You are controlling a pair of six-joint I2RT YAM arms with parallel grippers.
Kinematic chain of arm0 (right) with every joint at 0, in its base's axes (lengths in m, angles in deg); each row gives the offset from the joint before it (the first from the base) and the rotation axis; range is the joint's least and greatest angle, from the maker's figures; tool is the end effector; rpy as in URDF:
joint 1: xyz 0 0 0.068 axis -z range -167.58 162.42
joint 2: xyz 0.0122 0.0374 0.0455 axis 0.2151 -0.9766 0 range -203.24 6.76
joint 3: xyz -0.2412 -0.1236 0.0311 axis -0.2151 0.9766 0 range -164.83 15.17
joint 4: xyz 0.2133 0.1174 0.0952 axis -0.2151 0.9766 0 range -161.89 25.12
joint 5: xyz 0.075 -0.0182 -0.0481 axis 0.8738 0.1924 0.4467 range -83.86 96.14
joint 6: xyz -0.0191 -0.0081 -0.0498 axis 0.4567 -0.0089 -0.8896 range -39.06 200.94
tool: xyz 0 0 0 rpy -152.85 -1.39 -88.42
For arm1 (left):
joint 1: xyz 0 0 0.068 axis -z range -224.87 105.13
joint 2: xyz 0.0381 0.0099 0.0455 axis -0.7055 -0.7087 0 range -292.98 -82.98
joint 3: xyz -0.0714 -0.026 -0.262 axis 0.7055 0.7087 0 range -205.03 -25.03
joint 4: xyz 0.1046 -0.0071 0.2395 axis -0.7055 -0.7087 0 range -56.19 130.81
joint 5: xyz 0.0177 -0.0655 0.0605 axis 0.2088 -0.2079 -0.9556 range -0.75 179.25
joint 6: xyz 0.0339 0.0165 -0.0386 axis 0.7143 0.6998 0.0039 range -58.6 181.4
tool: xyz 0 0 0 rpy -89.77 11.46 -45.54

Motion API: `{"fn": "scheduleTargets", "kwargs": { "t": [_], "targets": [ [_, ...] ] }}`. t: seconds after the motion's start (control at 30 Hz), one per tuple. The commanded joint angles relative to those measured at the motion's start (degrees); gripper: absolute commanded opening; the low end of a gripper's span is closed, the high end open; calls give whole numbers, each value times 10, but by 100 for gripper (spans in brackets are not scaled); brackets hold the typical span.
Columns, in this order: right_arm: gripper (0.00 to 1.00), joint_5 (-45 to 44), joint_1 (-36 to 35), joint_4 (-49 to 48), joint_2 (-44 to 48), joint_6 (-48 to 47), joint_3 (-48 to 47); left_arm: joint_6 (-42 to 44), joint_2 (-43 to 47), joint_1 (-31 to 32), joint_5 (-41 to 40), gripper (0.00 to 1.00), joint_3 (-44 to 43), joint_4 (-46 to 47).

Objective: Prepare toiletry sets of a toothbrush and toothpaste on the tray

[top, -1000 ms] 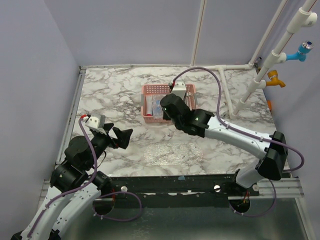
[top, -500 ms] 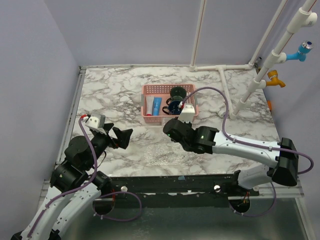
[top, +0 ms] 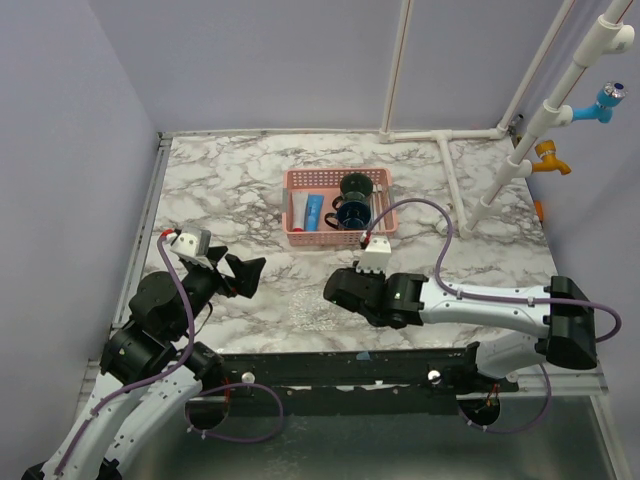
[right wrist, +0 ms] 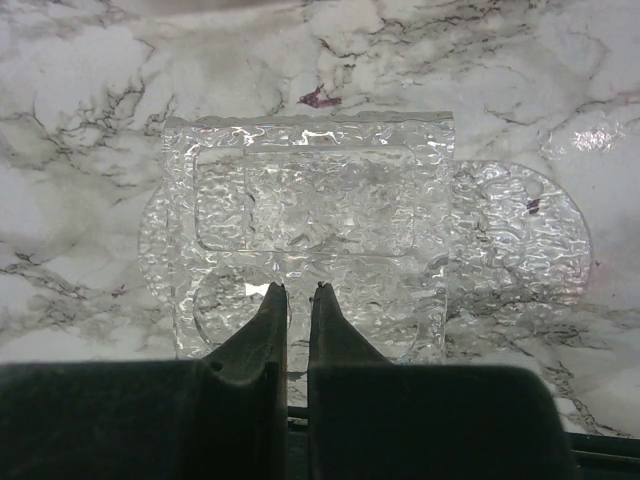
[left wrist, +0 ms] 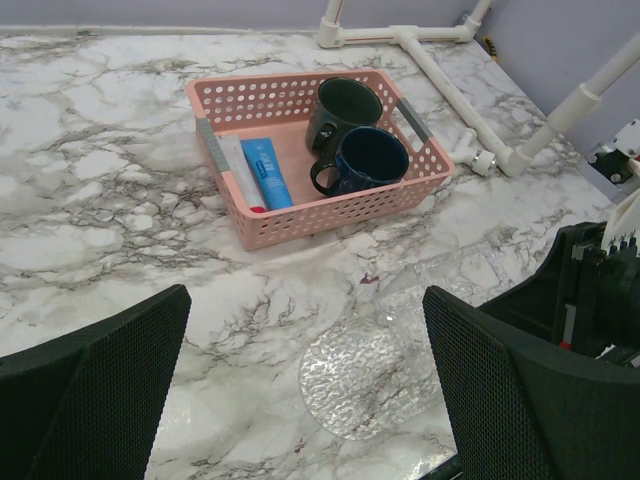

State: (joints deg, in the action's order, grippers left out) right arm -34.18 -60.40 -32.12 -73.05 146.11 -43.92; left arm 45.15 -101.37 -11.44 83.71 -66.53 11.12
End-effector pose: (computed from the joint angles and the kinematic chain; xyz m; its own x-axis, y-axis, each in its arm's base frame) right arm 0.1029 0.2545 0.2548 -0.6837 0.1316 -0.7178 -0.0331 0.9770 0.2106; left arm 0.0686 -0.0413 0.3356 -0.2229 -0.1867 -0.9568 0.4229 0.8658 -0.2675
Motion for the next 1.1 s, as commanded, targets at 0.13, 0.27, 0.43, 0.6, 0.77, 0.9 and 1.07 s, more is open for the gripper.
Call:
{"fn": "scheduleTargets", "kwargs": {
  "t": [0.13,0.27,0.43,0.6,0.77,0.9,1.07],
  "targets": [
    [1,5,-17,27,-17,56,9,3,0,-2,-7,99,-1,-6],
    [1,13,-20,24,-24,58,16,3,0,-3,-7,99,0,-6],
    [0,15,-21,21,-24,59,26,3,-3,-2,-5,99,-1,-6],
    [0,21,-21,5,-26,53,38,3,-3,-3,-5,99,0,-6],
    [0,23,-21,-4,-35,51,40,3,-6,-2,-4,99,-1,-6],
    [0,28,-21,-19,-36,45,43,2,-7,-2,-4,99,-1,-6],
    [1,32,-21,-27,-38,41,46,3,-6,-2,-4,99,-1,-6]
  ]
}}
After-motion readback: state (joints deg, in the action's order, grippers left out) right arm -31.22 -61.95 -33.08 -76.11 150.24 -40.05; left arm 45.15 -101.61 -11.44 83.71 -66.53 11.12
